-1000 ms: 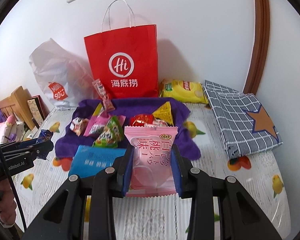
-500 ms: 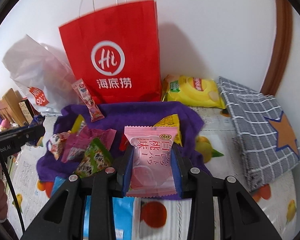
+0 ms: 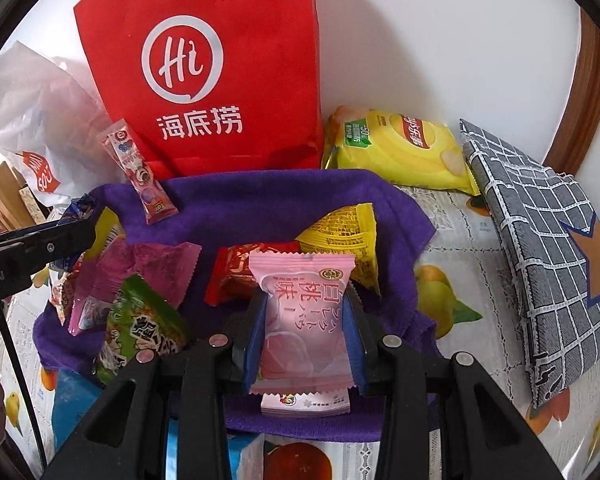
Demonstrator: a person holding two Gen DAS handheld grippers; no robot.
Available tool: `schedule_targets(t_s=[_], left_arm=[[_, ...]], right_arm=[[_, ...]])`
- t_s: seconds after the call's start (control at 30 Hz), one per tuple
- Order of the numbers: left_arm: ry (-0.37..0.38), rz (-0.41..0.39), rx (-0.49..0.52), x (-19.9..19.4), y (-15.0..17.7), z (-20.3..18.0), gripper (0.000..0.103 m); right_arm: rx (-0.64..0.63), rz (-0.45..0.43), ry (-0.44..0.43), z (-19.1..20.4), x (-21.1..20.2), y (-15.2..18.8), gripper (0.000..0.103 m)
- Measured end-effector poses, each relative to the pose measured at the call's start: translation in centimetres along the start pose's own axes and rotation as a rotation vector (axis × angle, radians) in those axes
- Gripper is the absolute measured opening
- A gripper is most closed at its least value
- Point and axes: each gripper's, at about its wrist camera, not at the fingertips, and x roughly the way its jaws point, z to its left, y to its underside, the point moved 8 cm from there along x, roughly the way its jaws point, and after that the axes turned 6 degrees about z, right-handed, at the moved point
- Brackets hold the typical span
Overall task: Organize snacks
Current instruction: 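Release the blue cookie bag with the left tool while the right tool releases the peach packet onto the towel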
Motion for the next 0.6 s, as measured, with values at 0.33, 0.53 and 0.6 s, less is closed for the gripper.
schedule_targets(t_s=[0.33, 0.53, 0.6], left_arm=[[-0.028, -0.054, 0.003, -5.6, 2.7, -0.2, 0.07], [-0.027, -0.079, -0.015, -10.1, 6.7, -0.1, 0.075], [-0.024, -0.093, -0.02, -11.8, 8.4, -0.2, 0.078]], right_arm=[[0.018, -0.084, 0.013, 0.3, -6.9, 0.9, 0.069], [0.046, -0.138, 0.03, 0.2, -13.1, 3.5, 0.083], [0.056, -0.147, 0.038, 0.1, -14.7, 4.8, 0.085]])
